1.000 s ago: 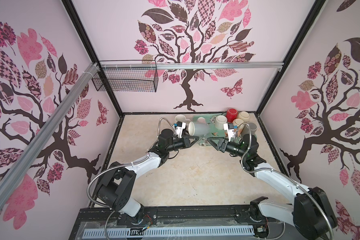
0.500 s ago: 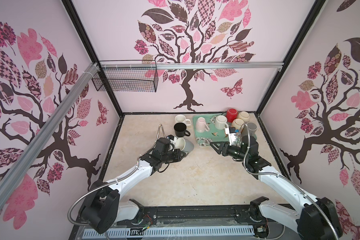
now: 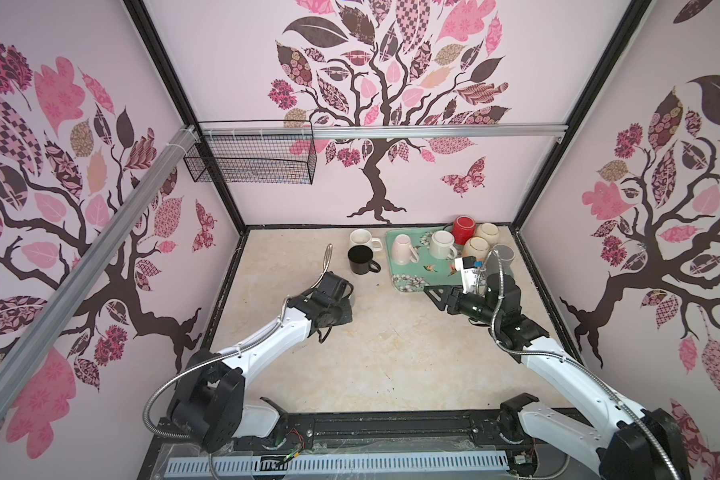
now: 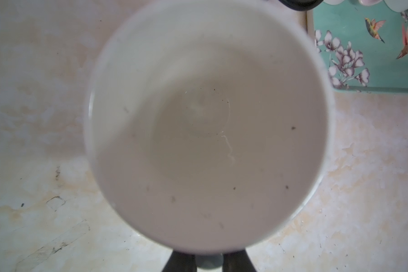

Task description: Turn the mug right side up

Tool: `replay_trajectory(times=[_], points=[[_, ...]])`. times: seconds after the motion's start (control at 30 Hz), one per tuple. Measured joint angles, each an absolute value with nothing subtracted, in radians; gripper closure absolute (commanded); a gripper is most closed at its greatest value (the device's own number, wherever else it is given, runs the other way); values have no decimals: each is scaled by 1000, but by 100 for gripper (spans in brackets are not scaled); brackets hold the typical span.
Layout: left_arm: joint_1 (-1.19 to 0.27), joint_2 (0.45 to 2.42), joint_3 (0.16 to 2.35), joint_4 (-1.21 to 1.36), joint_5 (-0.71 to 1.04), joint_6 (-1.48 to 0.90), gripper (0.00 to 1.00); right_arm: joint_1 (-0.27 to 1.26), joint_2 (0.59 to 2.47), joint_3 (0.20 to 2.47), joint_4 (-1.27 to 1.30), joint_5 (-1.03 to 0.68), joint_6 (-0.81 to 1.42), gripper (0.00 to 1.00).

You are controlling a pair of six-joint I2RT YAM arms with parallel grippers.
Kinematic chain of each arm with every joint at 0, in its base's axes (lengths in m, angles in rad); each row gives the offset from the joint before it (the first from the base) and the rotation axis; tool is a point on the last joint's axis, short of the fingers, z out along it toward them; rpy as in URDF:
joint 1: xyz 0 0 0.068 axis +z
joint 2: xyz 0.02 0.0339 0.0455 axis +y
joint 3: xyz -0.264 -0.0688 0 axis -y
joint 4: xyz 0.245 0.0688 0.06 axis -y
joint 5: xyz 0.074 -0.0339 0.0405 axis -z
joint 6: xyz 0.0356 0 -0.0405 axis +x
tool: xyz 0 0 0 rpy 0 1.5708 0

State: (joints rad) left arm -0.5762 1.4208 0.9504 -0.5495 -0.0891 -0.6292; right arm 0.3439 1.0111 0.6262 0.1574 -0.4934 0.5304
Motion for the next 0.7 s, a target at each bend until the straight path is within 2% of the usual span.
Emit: replay_trajectory(times=[0.27,0.7], points=[[-611,1589,1087,-590,-159,-729,100,344,989,626,128,-489,524,41],[-612,1750,1227,-653,-215,-842,100,344,967,626,78,-477,501,40]])
